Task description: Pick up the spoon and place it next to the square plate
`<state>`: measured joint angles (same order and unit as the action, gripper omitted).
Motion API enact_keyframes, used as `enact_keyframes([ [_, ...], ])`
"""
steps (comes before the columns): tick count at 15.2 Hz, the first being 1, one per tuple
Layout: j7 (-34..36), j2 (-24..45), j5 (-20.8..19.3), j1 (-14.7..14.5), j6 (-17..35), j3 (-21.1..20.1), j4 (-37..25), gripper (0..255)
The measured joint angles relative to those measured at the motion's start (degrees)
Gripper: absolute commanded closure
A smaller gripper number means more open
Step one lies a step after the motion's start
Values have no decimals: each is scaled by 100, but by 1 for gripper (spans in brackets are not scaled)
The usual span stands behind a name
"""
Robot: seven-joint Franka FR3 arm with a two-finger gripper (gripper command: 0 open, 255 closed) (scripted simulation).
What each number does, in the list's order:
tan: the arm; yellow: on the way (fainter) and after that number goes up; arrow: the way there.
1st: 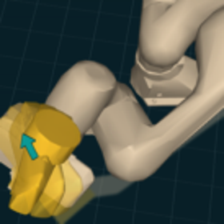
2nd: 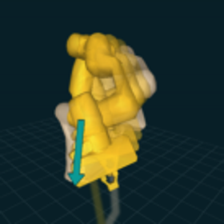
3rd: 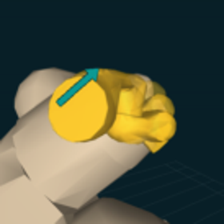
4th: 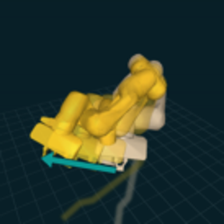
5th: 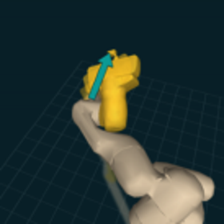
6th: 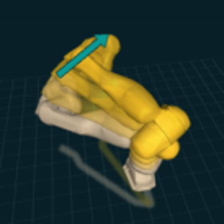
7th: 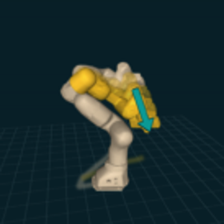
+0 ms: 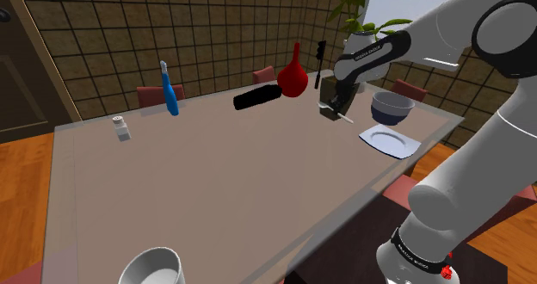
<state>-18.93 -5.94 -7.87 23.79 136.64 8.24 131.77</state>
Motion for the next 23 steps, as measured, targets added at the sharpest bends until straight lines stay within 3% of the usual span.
enact_keyframes([
  [11, 59, 510, -17, 21, 856, 27, 338, 255],
  [17, 78, 557, -27, 15, 946, 21, 390, 255],
  [18, 78, 558, -27, 15, 947, 21, 391, 0],
  [23, 82, 569, -25, 12, 940, 18, 400, 0],
])
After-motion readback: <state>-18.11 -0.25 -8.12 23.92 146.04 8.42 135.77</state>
